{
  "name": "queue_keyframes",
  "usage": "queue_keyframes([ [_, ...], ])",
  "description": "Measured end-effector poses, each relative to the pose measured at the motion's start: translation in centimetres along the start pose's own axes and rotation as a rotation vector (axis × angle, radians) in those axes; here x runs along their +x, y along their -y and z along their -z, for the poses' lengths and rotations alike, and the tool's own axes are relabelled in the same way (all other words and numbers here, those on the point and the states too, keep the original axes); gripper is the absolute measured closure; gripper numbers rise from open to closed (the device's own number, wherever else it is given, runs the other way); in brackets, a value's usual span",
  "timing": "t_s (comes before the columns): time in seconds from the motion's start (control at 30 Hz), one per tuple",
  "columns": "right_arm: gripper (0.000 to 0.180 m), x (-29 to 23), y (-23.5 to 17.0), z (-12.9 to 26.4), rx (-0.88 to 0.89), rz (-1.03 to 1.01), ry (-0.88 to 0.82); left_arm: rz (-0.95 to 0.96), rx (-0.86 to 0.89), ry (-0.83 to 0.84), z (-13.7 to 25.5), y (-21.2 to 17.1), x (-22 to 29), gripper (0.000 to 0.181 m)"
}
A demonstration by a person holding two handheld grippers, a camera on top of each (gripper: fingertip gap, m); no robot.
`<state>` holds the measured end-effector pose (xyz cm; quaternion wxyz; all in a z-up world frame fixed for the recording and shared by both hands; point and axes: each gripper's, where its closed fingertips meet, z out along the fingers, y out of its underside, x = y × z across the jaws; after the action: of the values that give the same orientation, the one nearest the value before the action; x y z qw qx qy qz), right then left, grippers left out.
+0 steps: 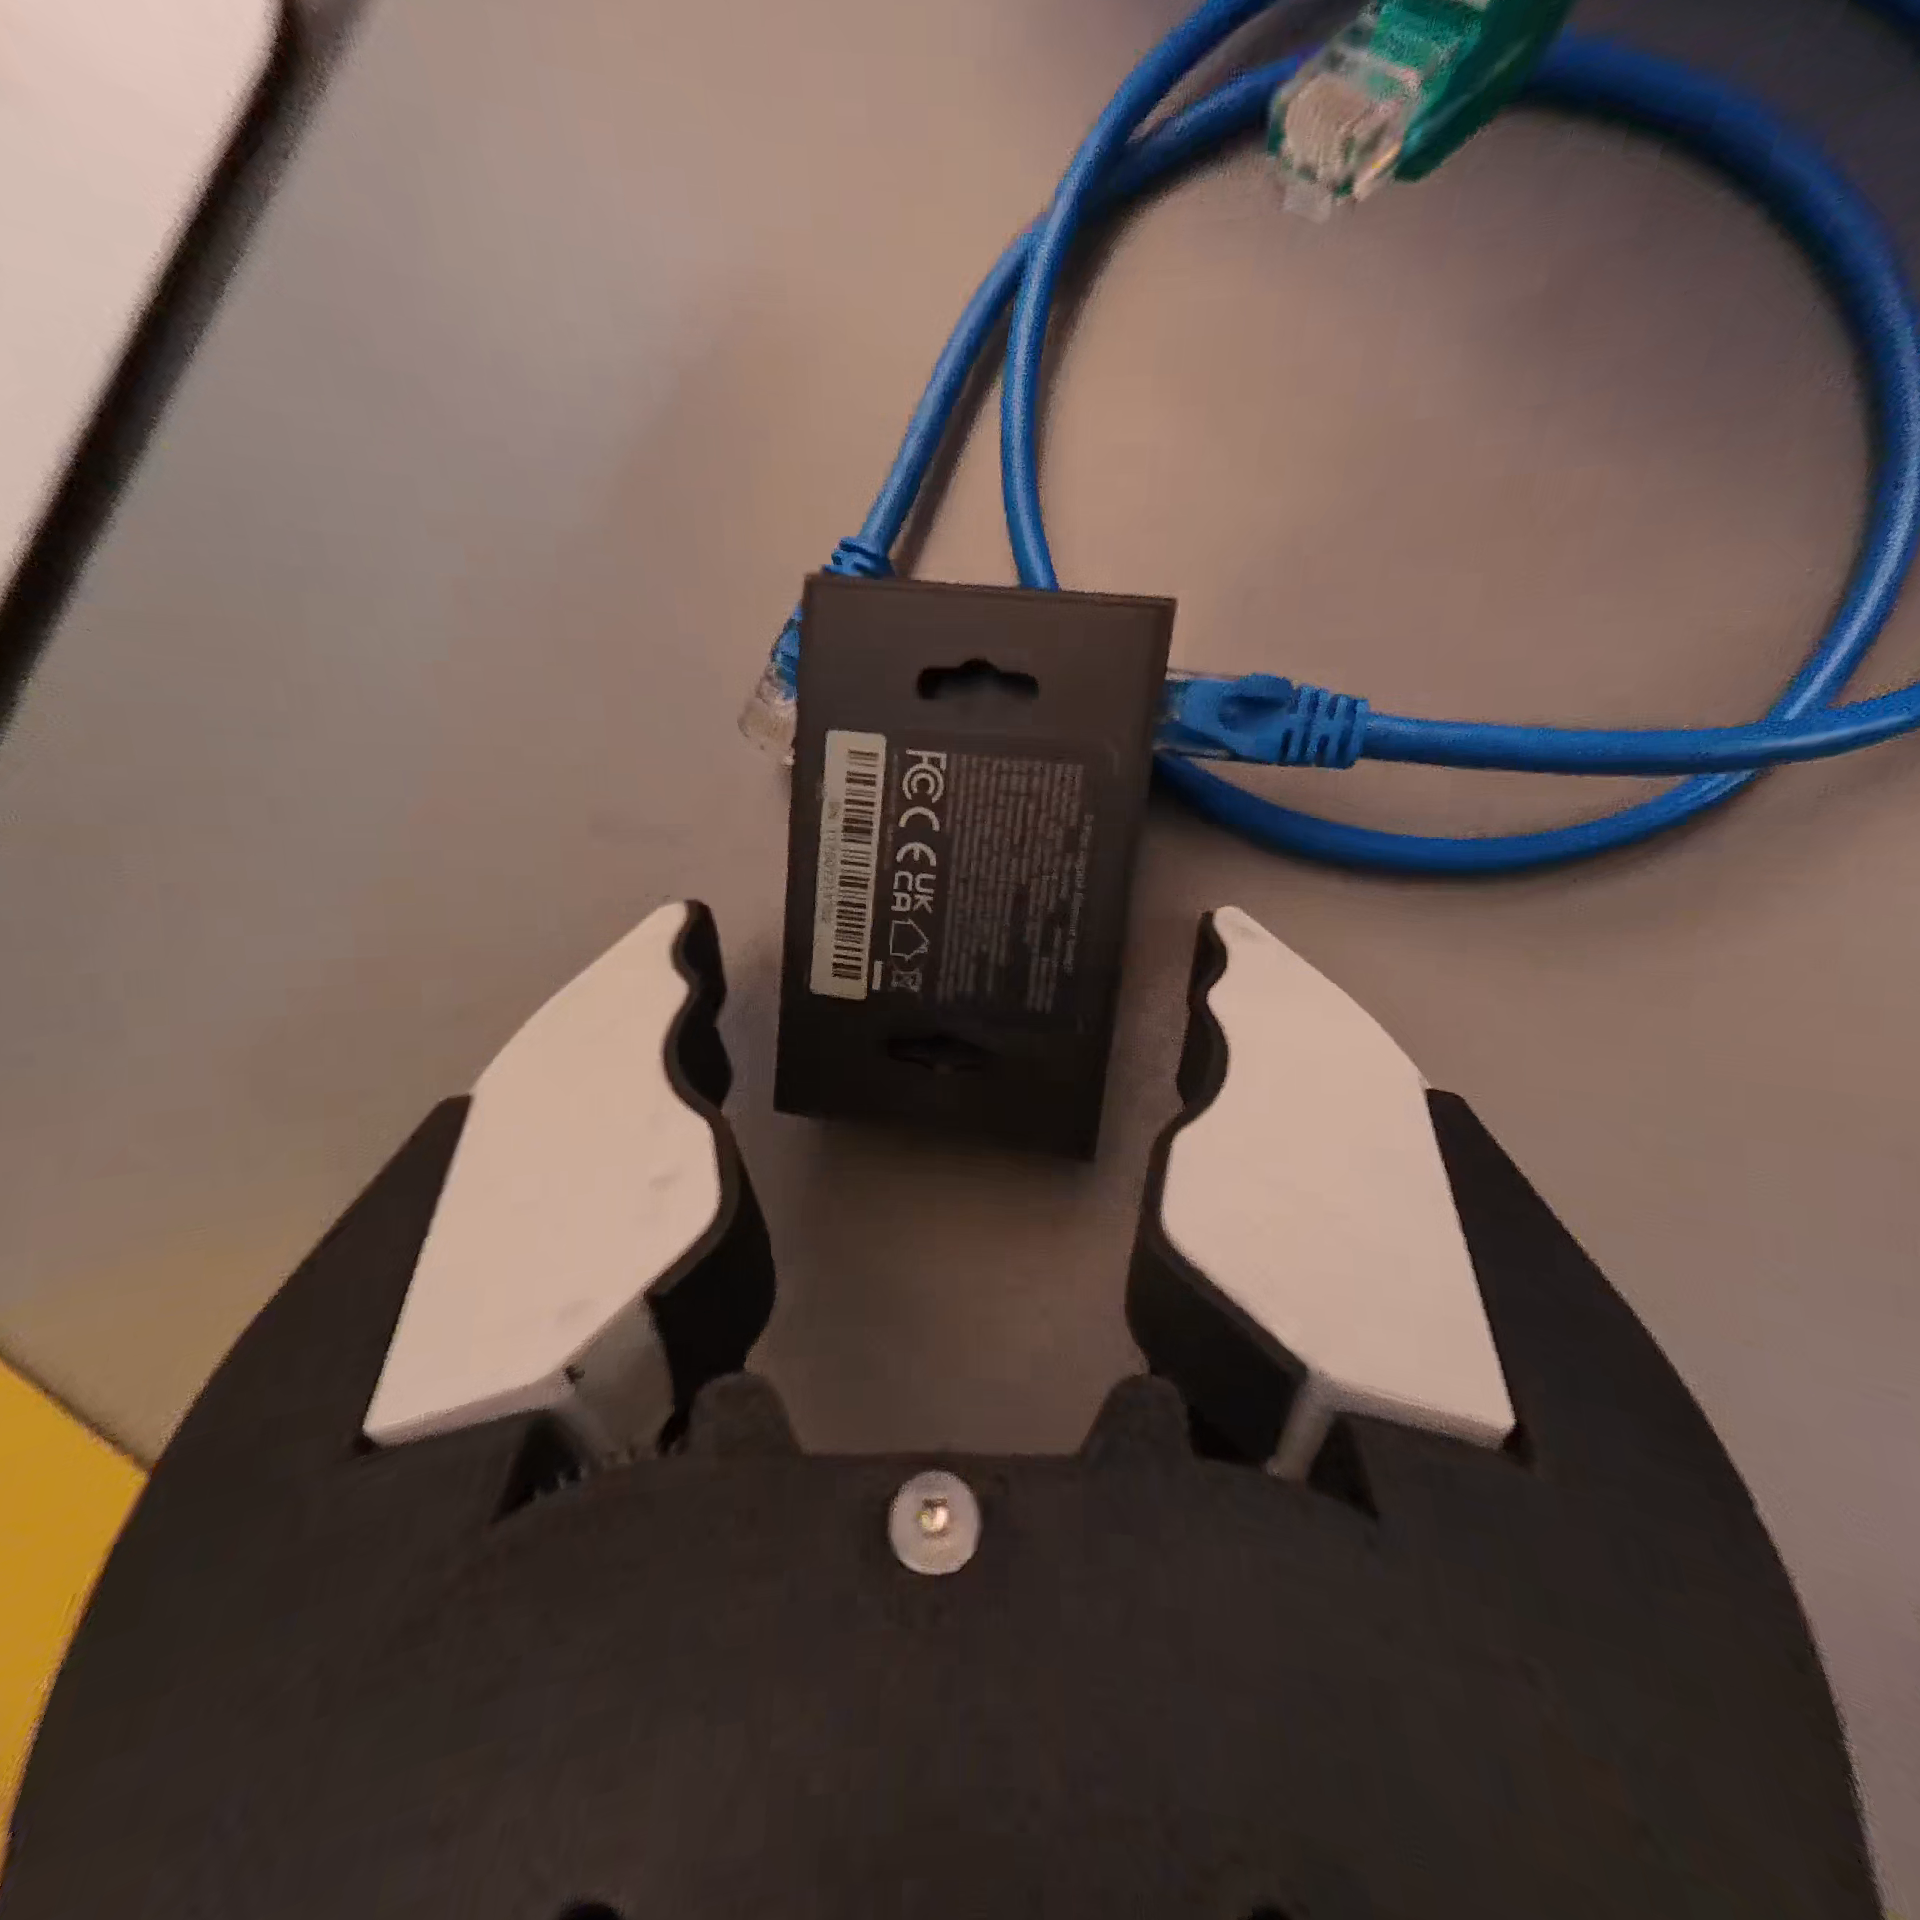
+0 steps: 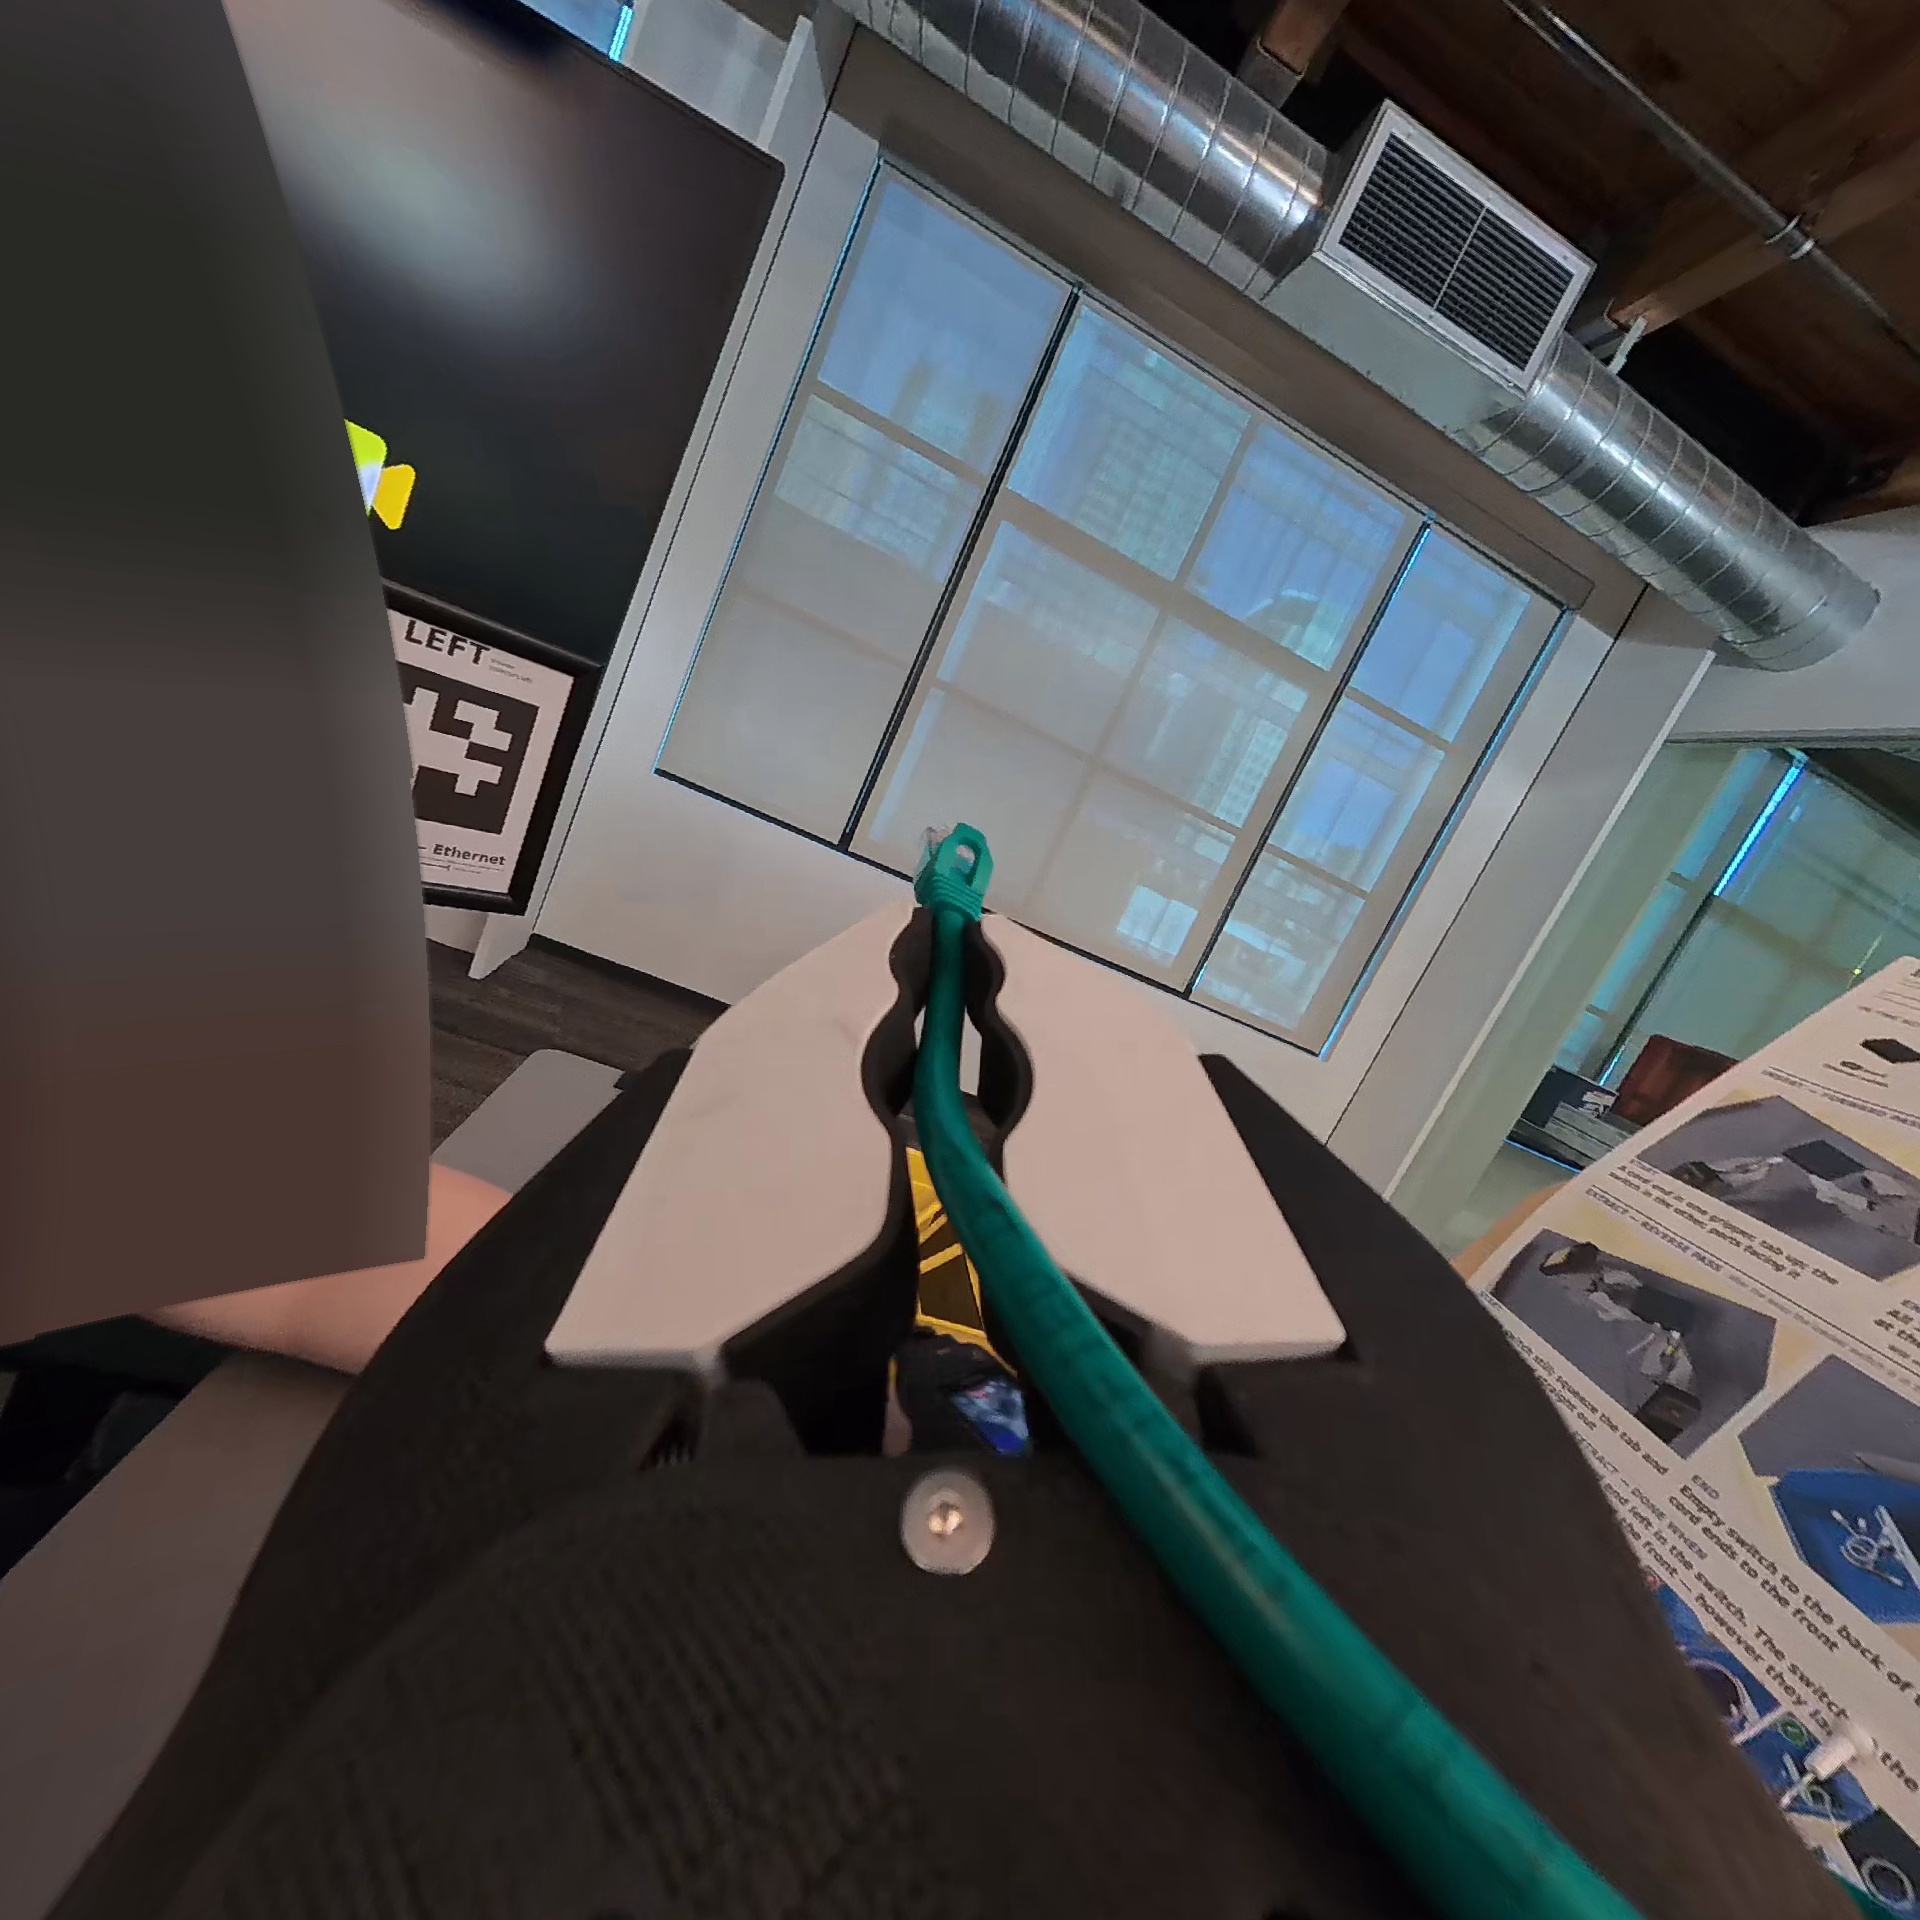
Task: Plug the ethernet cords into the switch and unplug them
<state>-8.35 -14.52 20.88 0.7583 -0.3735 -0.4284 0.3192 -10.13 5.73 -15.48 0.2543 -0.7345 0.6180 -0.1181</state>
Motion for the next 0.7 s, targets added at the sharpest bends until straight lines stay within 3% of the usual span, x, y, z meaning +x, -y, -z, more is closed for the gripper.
queue_keyframes([
  [0.07,0.174,0.2,0.0,0.2,0.005,-0.002,-0.005,-0.012,-0.040,-0.067,-0.1,-0.1,0.3,0.106],
  [0.1,0.174,0.3,0.1,0.2,0.007,-0.004,-0.005,-0.019,-0.055,-0.108,-0.1,-0.2,0.6,0.120],
  [0.27,0.174,0.6,0.1,0.4,0.002,-0.002,-0.015,-0.025,-0.101,-0.167,-0.2,-0.2,1.0,0.120],
  [0.33,0.174,0.6,0.1,0.4,0.003,0.001,-0.017,-0.048,-0.085,-0.173,-0.2,-0.2,1.6,0.108],
  [0.43,0.173,0.7,0.2,0.5,0.003,0.004,-0.018,-0.024,-0.093,-0.165,-0.3,0.0,1.5,0.121],
  [0.6,0.173,1.1,0.2,0.9,-0.002,0.004,-0.034,0.087,-0.070,-0.106,-0.4,0.2,0.7,0.121],
  [0.7,0.174,1.5,0.2,1.1,-0.002,0.002,-0.054,0.209,0.027,-0.113,0.4,0.9,0.1,0.121],
])
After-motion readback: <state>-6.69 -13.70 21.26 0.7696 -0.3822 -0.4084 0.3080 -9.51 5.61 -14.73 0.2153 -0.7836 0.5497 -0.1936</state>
